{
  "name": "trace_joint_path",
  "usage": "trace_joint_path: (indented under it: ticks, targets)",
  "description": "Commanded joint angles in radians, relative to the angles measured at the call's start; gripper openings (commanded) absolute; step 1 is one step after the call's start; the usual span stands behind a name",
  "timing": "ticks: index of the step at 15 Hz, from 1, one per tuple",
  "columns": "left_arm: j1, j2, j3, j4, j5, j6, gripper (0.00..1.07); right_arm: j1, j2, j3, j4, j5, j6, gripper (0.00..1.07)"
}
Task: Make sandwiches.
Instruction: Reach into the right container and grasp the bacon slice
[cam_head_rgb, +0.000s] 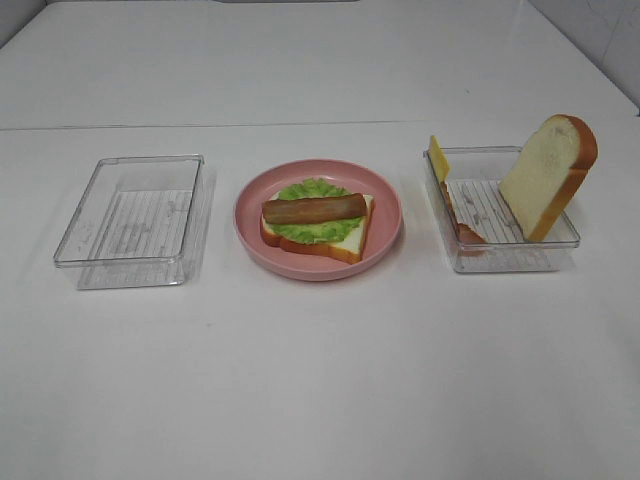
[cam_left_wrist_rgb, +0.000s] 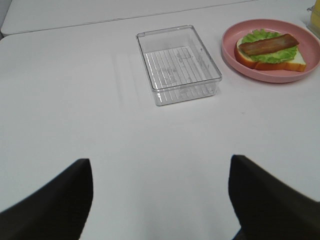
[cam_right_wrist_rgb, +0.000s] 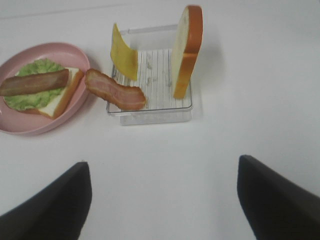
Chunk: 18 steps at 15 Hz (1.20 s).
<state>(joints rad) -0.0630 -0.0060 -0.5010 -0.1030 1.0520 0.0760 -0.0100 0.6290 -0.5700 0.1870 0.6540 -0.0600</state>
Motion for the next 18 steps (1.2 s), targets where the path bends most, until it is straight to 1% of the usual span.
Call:
trace_joint_path:
  ticks: [1, 4, 5, 7, 8, 10, 13, 15, 18]
  targets:
    - [-0.002, -0.023, 0.001, 0.003, -0.011, -0.002, 0.72, -0.002, 0.200, -0.079, 0.032, 0.017, -0.015, 0.76]
    - [-0.002, -0.023, 0.001, 0.003, -0.011, -0.002, 0.72, -0.002, 0.434, -0.237, 0.099, 0.127, -0.071, 0.76]
    - [-0.002, -0.023, 0.001, 0.003, -0.011, -0.002, 0.72, -0.002, 0.473, -0.268, 0.109, 0.151, -0.085, 0.76]
    - [-0.002, -0.023, 0.001, 0.003, -0.011, -0.002, 0.72, -0.001, 0.601, -0.375, 0.171, 0.230, -0.129, 0.76]
    - [-0.002, -0.023, 0.001, 0.003, -0.012, -0.001, 0.72, 0.000, 0.687, -0.457, 0.222, 0.290, -0.177, 0.76]
    - [-0.002, -0.023, 0.001, 0.003, -0.012, -0.001, 0.72, 0.000, 0.779, -0.537, 0.274, 0.348, -0.214, 0.76]
    - [-0.002, -0.023, 0.001, 0.003, -0.012, -0.002, 0.72, 0.010, 0.894, -0.654, 0.285, 0.380, -0.212, 0.74]
    - [-0.002, -0.023, 0.001, 0.003, -0.012, -0.002, 0.72, 0.075, 0.953, -0.722, 0.256, 0.382, -0.205, 0.74]
    - [-0.002, -0.023, 0.001, 0.003, -0.012, -0.002, 0.72, 0.211, 1.059, -0.836, 0.168, 0.399, -0.082, 0.74]
